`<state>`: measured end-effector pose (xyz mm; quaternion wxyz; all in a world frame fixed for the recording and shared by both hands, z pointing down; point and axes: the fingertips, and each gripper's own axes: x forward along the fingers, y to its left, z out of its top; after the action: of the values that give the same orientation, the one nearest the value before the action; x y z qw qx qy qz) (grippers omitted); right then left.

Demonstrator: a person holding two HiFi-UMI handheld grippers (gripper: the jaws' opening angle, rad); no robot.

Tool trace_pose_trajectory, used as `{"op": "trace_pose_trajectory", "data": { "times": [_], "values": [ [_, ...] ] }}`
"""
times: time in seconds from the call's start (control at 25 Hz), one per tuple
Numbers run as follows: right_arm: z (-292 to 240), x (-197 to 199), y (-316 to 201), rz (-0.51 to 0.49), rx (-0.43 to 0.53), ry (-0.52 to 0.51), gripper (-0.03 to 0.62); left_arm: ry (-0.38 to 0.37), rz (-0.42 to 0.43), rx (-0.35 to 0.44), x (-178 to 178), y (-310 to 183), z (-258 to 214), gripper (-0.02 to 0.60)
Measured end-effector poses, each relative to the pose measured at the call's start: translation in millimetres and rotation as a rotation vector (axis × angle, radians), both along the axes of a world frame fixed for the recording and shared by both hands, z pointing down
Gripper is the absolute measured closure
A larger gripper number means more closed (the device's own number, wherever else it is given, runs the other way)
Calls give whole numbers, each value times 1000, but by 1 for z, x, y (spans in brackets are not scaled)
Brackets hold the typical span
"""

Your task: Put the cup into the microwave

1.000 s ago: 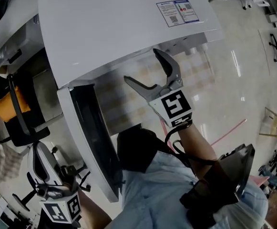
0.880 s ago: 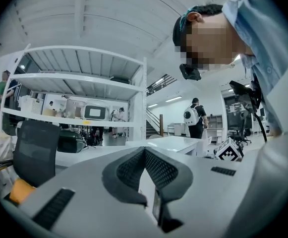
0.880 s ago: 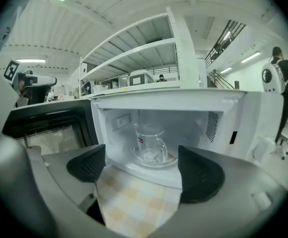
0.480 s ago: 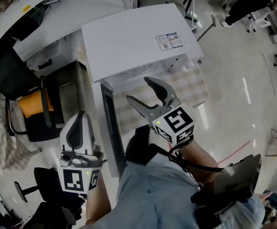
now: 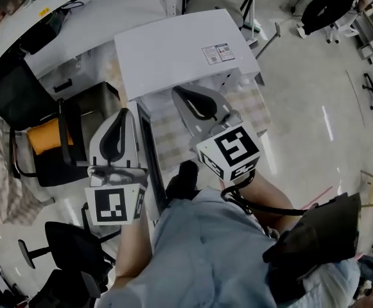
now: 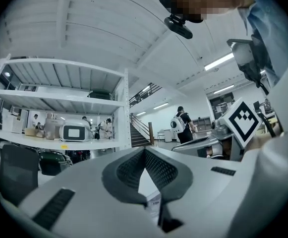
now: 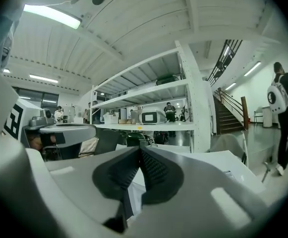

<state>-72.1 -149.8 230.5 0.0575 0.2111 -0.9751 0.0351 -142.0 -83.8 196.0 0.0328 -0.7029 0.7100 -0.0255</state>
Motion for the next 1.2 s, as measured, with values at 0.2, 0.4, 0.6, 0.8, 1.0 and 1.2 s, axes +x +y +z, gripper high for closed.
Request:
{"op": "trace_pose_trajectory", "data": {
  "times": [0.2, 0.4, 0.6, 0.8, 1.0, 1.2],
  "values": [
    [-2, 3, 1, -2, -10, -18, 591, -7, -14, -3, 2, -3, 2, 577],
    [-5, 0, -2, -4, 15, -17, 592, 9, -19, -18, 0, -8, 4, 577],
    [-7, -2, -2, -13, 36, -22, 592, -1, -25, -21, -2, -10, 5, 577],
    [-6, -3, 0, -31, 32, -24, 592, 4, -15, -28, 1, -12, 7, 577],
    [-6, 0, -4, -16, 29, -33, 592, -2, -12, -27, 3, -13, 8, 577],
    [-6, 3, -8, -9, 20, -35, 592, -6, -19, -30, 2, -15, 7, 577]
  ]
}}
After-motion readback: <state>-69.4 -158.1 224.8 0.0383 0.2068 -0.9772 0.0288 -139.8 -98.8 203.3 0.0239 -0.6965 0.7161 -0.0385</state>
